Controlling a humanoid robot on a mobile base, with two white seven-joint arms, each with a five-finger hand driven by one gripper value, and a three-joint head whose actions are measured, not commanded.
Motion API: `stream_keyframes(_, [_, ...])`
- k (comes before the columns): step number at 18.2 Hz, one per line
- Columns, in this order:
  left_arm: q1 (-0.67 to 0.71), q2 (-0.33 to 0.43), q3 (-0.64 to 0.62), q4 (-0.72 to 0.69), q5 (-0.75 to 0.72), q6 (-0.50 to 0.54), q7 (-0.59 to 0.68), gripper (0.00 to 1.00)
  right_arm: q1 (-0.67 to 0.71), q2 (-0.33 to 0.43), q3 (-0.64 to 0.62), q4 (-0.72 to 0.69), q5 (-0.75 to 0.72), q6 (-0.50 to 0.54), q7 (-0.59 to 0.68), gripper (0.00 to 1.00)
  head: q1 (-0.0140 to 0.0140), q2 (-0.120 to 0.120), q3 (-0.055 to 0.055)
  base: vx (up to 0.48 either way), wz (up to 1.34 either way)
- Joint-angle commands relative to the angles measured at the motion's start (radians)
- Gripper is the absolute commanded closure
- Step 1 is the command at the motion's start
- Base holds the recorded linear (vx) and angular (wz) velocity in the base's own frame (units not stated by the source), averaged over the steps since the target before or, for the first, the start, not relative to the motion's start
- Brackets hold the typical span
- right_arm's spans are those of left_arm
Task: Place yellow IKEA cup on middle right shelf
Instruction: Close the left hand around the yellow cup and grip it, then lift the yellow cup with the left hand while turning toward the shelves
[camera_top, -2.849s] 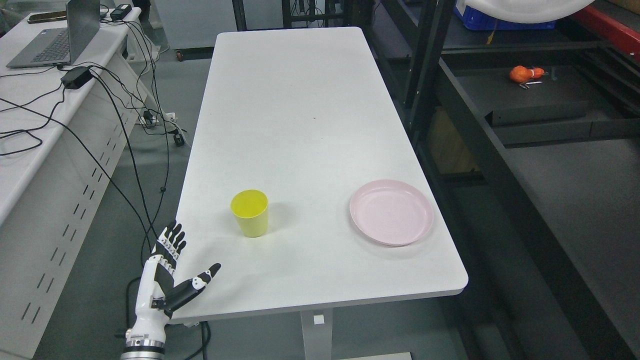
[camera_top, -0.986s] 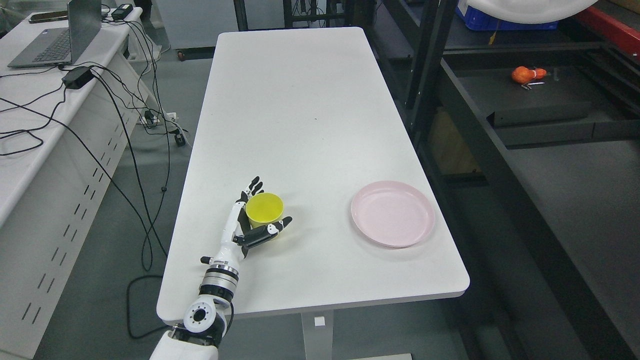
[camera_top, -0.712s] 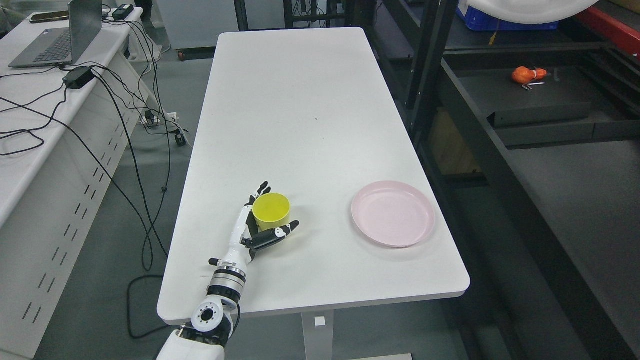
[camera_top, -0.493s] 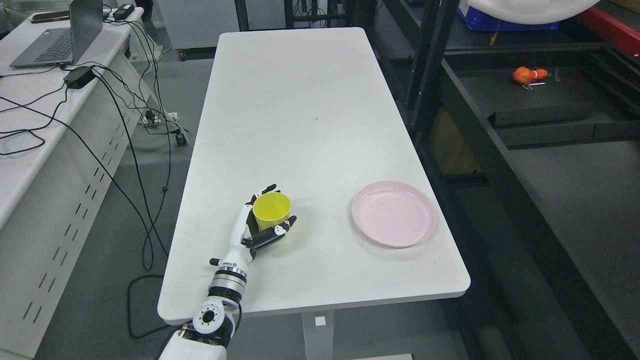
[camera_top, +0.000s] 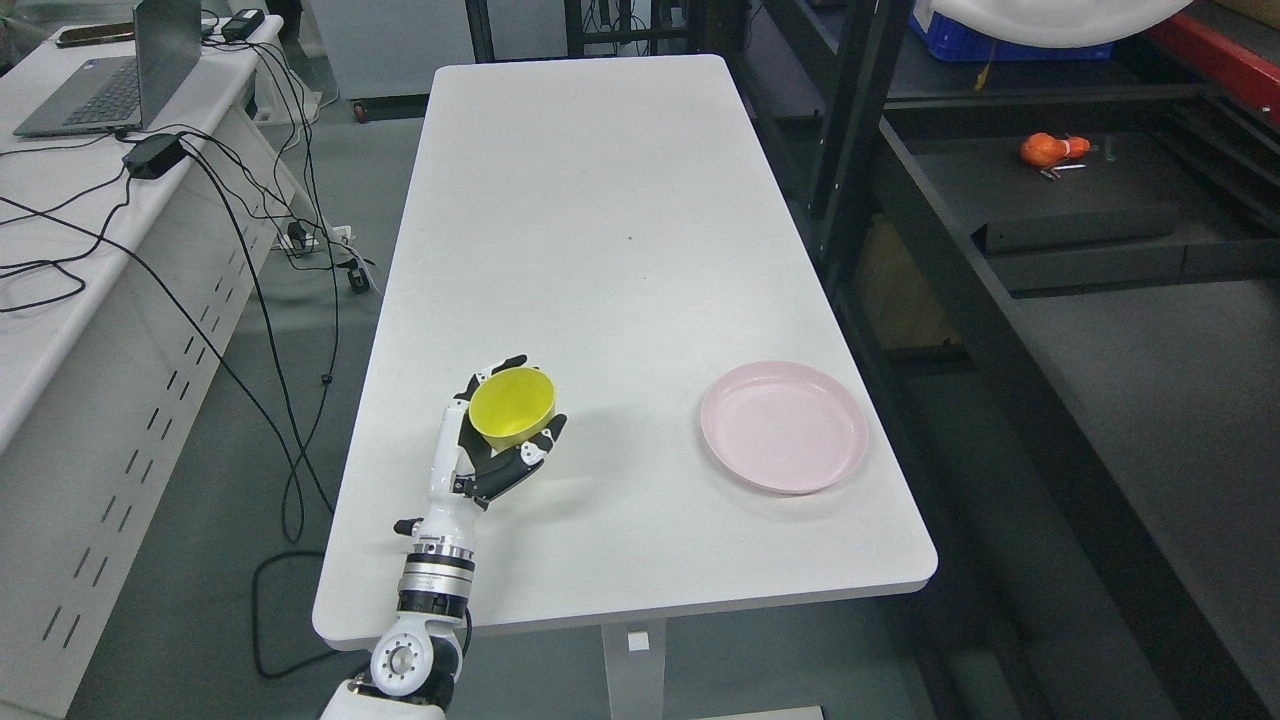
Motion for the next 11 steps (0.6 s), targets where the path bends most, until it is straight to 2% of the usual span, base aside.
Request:
stream_keyframes(1, [0.112,0.012,0.025,-0.21,0.002,-0.051,-0.009,1.0,0.014,-0.017,0.017,-0.002,-0.025,0.0,0.001,0.01,0.0,0.0,0.0,0.0,0.0])
stream_keyframes(6, [0.226,0.012,-0.036,-0.391,0.0,-0.063,-0.012,1.0,0.014,-0.017,0.017,0.0,-0.025,0.0,0.001,0.01,0.0,0.0,0.0,0.0,0.0])
stream_keyframes(11, [0.303,0.012,-0.034,-0.473,0.0,-0.063,-0.012,1.0,0.014,-0.017,0.017,0.0,-0.025,0.0,0.001,0.01,0.0,0.0,0.0,-0.008,-0.01])
